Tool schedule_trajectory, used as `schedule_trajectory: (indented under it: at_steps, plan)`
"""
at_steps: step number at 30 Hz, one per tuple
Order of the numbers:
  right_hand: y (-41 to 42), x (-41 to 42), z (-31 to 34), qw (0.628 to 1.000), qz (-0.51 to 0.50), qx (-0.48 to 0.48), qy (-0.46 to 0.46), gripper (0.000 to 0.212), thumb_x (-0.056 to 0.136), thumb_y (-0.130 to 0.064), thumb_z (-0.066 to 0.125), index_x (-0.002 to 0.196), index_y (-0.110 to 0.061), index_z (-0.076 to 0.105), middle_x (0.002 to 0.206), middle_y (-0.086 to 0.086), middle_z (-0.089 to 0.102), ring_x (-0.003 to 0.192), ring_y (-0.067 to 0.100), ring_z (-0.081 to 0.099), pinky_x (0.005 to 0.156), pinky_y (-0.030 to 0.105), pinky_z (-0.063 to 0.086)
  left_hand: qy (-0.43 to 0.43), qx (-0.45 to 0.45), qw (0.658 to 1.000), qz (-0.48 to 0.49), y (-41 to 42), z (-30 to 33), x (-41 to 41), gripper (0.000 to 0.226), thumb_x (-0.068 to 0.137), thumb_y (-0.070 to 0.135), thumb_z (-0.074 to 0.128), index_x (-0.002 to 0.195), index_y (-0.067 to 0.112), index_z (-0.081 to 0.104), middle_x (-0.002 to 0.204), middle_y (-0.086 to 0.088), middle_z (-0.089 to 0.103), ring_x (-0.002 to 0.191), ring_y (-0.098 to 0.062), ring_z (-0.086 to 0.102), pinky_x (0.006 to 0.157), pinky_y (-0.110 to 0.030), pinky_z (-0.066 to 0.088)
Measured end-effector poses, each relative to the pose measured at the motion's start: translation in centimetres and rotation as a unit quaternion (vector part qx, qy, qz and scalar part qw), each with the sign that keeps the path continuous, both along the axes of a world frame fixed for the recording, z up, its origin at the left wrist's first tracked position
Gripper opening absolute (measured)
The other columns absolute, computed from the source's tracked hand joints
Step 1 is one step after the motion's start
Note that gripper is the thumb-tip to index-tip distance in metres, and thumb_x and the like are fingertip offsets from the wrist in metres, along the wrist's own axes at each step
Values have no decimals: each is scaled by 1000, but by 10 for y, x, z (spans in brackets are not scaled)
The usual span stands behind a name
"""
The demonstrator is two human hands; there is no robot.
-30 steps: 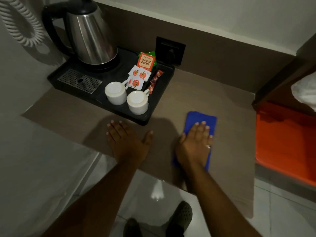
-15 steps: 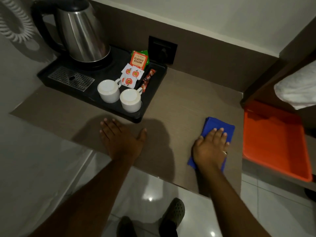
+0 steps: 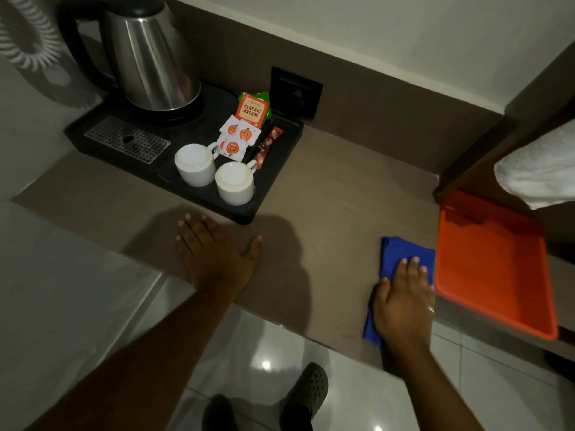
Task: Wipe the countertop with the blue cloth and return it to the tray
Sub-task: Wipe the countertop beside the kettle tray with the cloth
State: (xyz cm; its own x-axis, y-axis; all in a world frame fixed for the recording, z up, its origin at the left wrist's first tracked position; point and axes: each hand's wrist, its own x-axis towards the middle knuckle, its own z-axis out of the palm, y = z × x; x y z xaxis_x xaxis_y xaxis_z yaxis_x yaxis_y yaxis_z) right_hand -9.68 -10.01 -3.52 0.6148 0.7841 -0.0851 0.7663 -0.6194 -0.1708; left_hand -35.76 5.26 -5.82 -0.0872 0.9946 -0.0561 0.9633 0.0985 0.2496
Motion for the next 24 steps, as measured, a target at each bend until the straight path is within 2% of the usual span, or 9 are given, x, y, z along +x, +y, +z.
schedule_trajectory:
  at_steps: [3, 5, 6, 8, 11, 14, 19, 22, 24]
  plan:
    - [63, 25, 10, 997, -75, -12, 1, 62, 98, -34, 28, 149, -3, 14, 160, 19, 11, 147, 35, 8, 119, 51, 10, 10, 10, 1000, 4, 0, -2, 0, 117, 74, 81, 30, 146, -10, 20, 153, -38, 22, 143, -50, 18, 117, -59, 15]
    - [106, 23, 15, 996, -90, -21, 16, 63, 98, -35, 27, 149, -2, 12, 160, 19, 8, 147, 35, 5, 120, 50, 8, 15, 18, 1000, 6, -1, -5, 2, 116, 74, 80, 32, 145, -11, 23, 152, -39, 24, 143, -50, 19, 117, -59, 16]
    - [123, 12, 14, 998, -62, -16, 18, 63, 98, -36, 26, 149, -3, 11, 160, 19, 7, 148, 35, 5, 120, 50, 7, 18, 25, 1000, 6, 0, -7, 2, 116, 73, 79, 33, 145, -11, 24, 152, -39, 24, 143, -50, 20, 117, -60, 17]
    - [135, -22, 6, 998, 59, 0, 17, 62, 98, -38, 25, 150, -8, 11, 161, 13, 6, 148, 30, 4, 120, 46, 3, 25, 36, 999, 8, 0, -9, 2, 115, 73, 79, 36, 144, -11, 26, 151, -39, 26, 142, -51, 22, 116, -60, 19]
    - [105, -37, -2, 970, 244, 0, 13, 62, 97, -48, 20, 150, -20, 8, 159, -3, 0, 147, 16, -2, 117, 37, -2, 25, 44, 999, 4, -3, -5, 2, 114, 74, 78, 37, 144, -11, 27, 151, -39, 27, 142, -51, 23, 116, -60, 19]
    - [84, 7, 2, 955, 295, -6, 38, 60, 96, -50, 22, 150, -24, 13, 156, -9, 4, 144, 10, -1, 118, 36, 1, 17, 33, 999, 6, -4, 2, 1, 113, 74, 77, 38, 145, -10, 25, 153, -38, 23, 145, -49, 18, 118, -59, 16]
    - [119, 66, -2, 991, 137, 0, 6, 59, 99, -39, 29, 150, -11, 17, 161, 11, 13, 148, 28, 9, 120, 48, 9, 17, 16, 1000, 10, -4, 3, 2, 115, 75, 79, 34, 148, -8, 21, 155, -36, 20, 146, -47, 16, 119, -58, 14]
    - [175, 58, 1, 1000, 9, -19, -14, 63, 97, -39, 26, 149, -5, 16, 160, 17, 12, 147, 36, 10, 119, 52, 11, 32, 16, 999, 10, -3, 2, 3, 115, 75, 80, 33, 147, -8, 22, 155, -36, 20, 146, -48, 17, 119, -58, 15]
    - [209, 37, 3, 1000, -17, -24, -1, 65, 96, -39, 23, 150, -4, 13, 160, 18, 9, 147, 37, 8, 119, 52, 9, 34, 15, 999, 15, -2, 1, 3, 116, 74, 81, 32, 148, -8, 20, 156, -35, 19, 146, -47, 16, 119, -57, 13]
